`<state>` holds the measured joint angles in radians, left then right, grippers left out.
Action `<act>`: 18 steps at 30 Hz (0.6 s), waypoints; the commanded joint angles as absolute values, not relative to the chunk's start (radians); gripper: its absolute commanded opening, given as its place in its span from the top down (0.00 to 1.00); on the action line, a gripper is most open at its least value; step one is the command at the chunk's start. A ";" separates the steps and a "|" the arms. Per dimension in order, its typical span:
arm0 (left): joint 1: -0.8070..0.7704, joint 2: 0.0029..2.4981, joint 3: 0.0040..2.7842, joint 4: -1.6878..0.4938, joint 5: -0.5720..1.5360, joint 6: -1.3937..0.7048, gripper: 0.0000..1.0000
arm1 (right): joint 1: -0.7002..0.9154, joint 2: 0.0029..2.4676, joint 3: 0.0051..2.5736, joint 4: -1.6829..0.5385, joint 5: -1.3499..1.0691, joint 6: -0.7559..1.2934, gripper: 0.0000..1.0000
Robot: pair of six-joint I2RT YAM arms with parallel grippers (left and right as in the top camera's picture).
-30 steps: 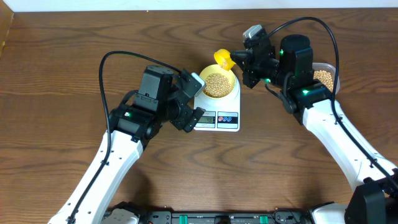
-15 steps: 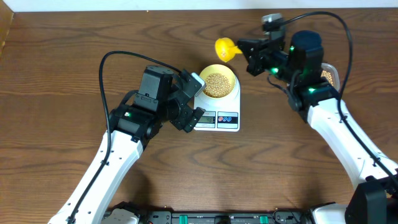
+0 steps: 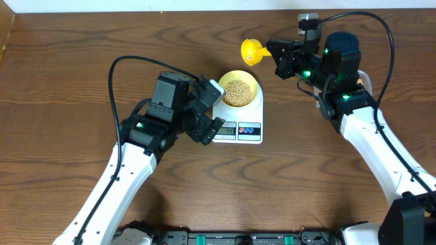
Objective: Scoop item into bowl and weigh 50g on scale
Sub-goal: 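Raise the scoop up and away from the bowl, right gripper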
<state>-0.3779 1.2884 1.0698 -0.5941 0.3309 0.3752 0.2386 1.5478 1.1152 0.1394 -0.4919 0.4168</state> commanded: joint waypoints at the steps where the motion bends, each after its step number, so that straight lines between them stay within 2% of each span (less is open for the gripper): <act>1: -0.379 1.274 1.063 -0.594 0.331 0.392 0.13 | 0.233 1.557 1.116 0.142 -0.473 0.429 0.99; 18: -0.379 1.274 1.063 -0.594 0.331 0.392 0.13 | 0.233 1.557 1.116 0.142 -0.469 0.402 0.99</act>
<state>-0.3779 1.2884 1.0698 -0.5945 0.3309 0.3752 0.2386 1.5478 1.1152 0.1394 -0.4751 0.4133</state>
